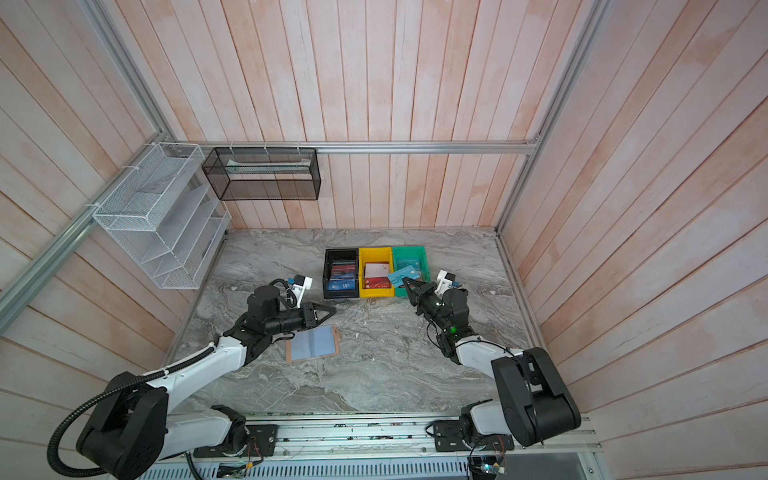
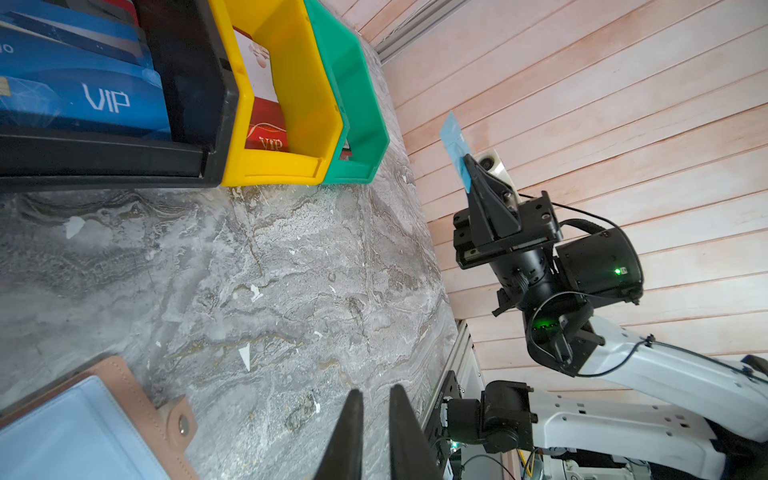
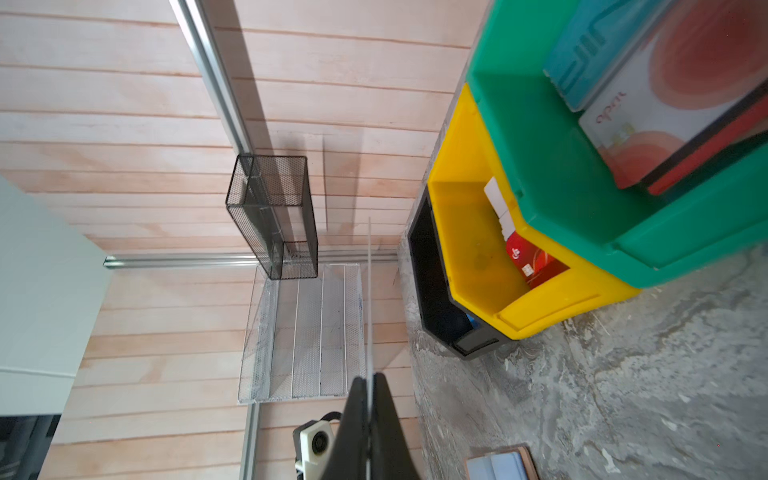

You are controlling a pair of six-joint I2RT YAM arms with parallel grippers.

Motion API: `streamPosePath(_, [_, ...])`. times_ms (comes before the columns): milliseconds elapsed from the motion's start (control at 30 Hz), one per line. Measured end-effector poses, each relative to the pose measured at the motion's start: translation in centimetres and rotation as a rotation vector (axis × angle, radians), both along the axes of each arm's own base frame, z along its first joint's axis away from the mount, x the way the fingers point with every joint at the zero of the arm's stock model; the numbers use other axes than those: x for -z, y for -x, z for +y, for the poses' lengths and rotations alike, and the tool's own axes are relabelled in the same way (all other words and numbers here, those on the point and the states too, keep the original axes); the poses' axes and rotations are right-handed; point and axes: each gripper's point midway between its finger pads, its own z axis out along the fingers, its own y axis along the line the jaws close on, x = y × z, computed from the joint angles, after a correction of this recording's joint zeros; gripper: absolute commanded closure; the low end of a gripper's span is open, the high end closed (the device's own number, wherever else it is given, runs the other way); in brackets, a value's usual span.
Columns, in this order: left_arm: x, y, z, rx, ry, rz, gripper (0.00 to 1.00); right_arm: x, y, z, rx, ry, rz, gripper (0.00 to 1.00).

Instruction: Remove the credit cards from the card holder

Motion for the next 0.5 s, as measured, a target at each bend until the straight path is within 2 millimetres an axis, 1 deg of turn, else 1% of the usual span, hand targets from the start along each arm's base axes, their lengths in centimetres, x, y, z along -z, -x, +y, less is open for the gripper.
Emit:
streamPosePath(100, [0.0,-0.1,0.1,-0.004,0.001,0.0,0.84,2.1,-1.0,-0.4,0.068,-0.013,0.075,1.0])
streamPosePath(200, [0.1,-0.1,0.4,-0.011,0.0,0.002,0.84,3.5,-2.0,-0.7,0.124,-0.017,0.119,1.0])
streamPosePath(267, [0.2,-0.2,0.6,-0.018,0.0,0.003,0.84,4.0,-2.7,-0.8,0.154,-0.021,0.134,1.0])
streamPosePath(400, [0.2,-0.5,1.2,-0.033,-0.001,0.001,0.84,4.3,-4.3,-1.0,0.206,-0.041,0.136,1.0])
streamPosePath(500, [0.3,-0.6,1.3,-0.035,-0.004,0.004,0.84,4.7,-5.0,-1.3,0.242,-0.049,0.138,1.0])
